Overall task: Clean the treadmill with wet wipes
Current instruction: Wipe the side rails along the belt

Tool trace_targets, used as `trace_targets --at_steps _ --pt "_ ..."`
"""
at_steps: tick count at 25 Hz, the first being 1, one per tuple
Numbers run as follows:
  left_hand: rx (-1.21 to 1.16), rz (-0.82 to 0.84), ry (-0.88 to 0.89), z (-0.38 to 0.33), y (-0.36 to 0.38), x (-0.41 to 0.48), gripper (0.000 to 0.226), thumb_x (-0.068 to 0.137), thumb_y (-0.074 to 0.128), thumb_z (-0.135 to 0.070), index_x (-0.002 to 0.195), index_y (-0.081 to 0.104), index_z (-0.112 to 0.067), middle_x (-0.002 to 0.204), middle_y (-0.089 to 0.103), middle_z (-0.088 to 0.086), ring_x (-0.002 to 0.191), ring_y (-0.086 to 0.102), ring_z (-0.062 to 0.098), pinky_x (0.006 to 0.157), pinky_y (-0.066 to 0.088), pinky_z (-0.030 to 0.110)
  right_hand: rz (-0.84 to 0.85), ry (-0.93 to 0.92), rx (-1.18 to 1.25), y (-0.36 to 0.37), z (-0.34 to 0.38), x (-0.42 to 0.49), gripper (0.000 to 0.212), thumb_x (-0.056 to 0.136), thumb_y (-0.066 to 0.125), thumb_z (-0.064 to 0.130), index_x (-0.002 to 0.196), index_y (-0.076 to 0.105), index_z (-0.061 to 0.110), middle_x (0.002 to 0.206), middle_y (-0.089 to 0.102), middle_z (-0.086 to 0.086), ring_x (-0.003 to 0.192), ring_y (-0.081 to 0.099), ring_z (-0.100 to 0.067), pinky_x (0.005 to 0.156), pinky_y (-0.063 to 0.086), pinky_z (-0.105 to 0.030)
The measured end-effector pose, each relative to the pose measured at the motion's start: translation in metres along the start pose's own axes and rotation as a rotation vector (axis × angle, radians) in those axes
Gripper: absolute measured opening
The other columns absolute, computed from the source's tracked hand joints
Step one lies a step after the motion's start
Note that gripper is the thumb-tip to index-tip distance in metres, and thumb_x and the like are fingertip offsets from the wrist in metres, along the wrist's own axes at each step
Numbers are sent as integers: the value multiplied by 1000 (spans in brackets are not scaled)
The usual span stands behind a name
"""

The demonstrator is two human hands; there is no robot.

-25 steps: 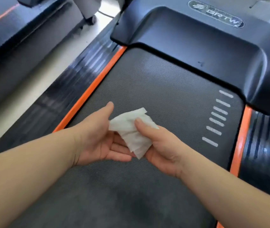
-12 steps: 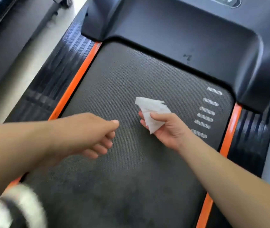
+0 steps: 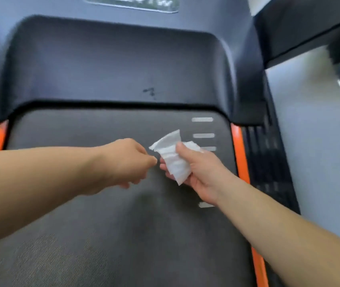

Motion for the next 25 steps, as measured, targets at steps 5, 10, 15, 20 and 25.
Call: trace_targets --at_steps 5,10,15,20,25 --pt "-74 93 200 -107 81 38 22 91 56 -20 86 74 -9 79 76 6 63 66 17 63 58 32 -350 -133 4 -111 12 -27 24 104 55 26 118 69 12 104 78 -14 102 74 -35 99 54 -57" --pt "-108 199 278 -146 145 38 16 96 56 -18 90 67 -9 76 72 7 62 65 17 57 52 29 -737 -326 193 -199 26 -102 21 105 48 15 102 67 9 96 77 -14 86 74 -28 78 58 -41" --pt "-94 284 315 -151 178 25 17 97 58 -23 96 68 -9 85 77 10 69 69 16 63 57 30 -995 -308 -846 -217 69 -130 22 100 46 12 119 52 4 111 55 -13 102 52 -31 77 44 -33" --pt "-36 239 284 -126 170 30 16 96 60 -25 95 70 -12 87 77 8 72 72 17 64 59 32 -729 -99 -1260 -191 2 -57 91 98 42 57 159 7 -1 168 -2 -25 156 -6 -36 127 6 -48" --pt "-46 196 249 -106 159 35 16 96 60 -28 94 70 -15 83 77 3 71 71 14 65 59 31 -788 -417 -1411 -177 -6 -77 81 99 10 61 163 -4 13 171 -15 -7 155 -21 -19 126 -11 -45"
Point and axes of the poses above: each hand's wrist, its own x-axis towards the middle knuckle, its own y-axis out of the palm, z = x × y, the point moved 8 cm from there along x, towards the middle knuckle
